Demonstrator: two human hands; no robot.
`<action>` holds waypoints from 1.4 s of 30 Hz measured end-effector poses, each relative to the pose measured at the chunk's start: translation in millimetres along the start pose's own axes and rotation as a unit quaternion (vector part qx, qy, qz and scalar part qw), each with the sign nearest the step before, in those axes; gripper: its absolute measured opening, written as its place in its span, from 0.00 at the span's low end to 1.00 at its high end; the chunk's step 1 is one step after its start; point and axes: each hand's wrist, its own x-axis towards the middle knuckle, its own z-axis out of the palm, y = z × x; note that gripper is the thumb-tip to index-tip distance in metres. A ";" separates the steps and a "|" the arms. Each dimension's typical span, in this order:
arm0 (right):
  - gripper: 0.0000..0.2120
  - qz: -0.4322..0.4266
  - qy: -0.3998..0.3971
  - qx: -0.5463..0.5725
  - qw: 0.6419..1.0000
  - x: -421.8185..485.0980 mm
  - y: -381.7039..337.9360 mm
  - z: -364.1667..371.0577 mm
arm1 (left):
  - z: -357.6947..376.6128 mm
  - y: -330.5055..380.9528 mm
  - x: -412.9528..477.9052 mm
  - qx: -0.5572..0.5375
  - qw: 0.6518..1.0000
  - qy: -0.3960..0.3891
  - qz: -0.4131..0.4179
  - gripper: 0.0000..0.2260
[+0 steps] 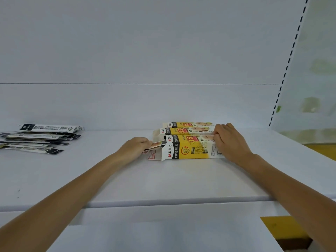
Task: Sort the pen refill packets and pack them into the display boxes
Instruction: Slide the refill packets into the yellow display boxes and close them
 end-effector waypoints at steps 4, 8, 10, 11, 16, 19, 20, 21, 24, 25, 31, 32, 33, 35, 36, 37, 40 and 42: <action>0.08 0.010 -0.012 0.023 1.000 1.9 -3.3 -0.6 | -2.6 4.4 0.7 0.090 0.995 0.023 0.039 0.15; 0.08 0.009 -0.004 0.036 0.999 2.4 -3.0 1.9 | 1.8 1.3 -0.6 0.103 0.993 0.025 0.057 0.14; 0.07 0.009 -0.001 0.037 0.999 2.0 -2.5 3.2 | 3.8 1.4 -2.0 0.126 0.989 0.040 0.066 0.14; 0.07 0.009 -0.001 0.035 0.999 2.1 -2.2 3.7 | 3.4 1.4 -2.5 0.134 0.987 0.044 0.071 0.15; 0.07 0.002 0.001 0.029 1.000 2.2 0.1 5.1 | 1.8 1.9 -3.6 0.117 0.991 0.028 0.051 0.18; 0.07 -0.001 0.006 0.034 0.999 1.2 0.2 5.5 | 1.6 5.4 -2.7 0.010 1.000 -0.016 -0.001 0.18; 0.06 -0.002 0.006 0.034 0.999 0.9 0.3 5.4 | 0.8 5.9 -2.6 -0.026 0.999 -0.028 -0.020 0.18; 0.06 -0.004 0.006 0.032 0.999 1.2 0.7 5.6 | -0.3 5.7 -2.0 -0.039 0.998 -0.036 -0.029 0.17; 0.06 -0.011 0.004 0.028 1.000 2.1 -0.4 6.3 | -3.2 3.9 2.4 0.033 0.999 -0.018 0.009 0.16; 0.07 -0.012 0.003 0.027 1.000 2.9 -0.7 6.2 | -3.7 3.8 3.7 0.071 0.997 -0.002 0.036 0.16; 0.13 -0.010 0.007 0.033 0.999 2.4 0.3 6.7 | -11.9 -5.8 0.3 0.100 0.989 -0.002 0.110 0.16; 0.13 -0.009 0.007 0.033 0.999 2.1 0.8 7.1 | -13.6 -9.9 -0.7 0.096 0.989 0.000 0.114 0.15; 0.14 -0.008 0.007 0.035 0.999 1.9 1.3 7.8 | -14.4 -13.8 -2.4 0.095 0.989 0.009 0.117 0.15; 0.14 -0.009 0.011 0.036 0.999 1.7 2.0 8.7 | -13.0 -20.1 -6.7 0.089 0.987 0.030 0.133 0.12; 0.14 -0.010 0.014 0.036 0.999 1.7 1.9 9.0 | -11.8 -20.6 -9.2 0.083 0.985 0.035 0.146 0.10; 0.14 -0.011 0.015 0.036 0.999 1.7 1.7 8.8 | -10.5 -19.2 -11.6 0.081 0.983 0.038 0.160 0.09; 0.11 -0.013 0.007 0.043 0.999 3.0 2.4 8.9 | -6.7 -10.9 -14.8 0.104 0.975 0.058 0.185 0.09; 0.12 -0.018 0.007 0.045 0.999 2.6 2.7 9.5 | -4.0 -8.3 -15.8 0.130 0.969 0.083 0.194 0.07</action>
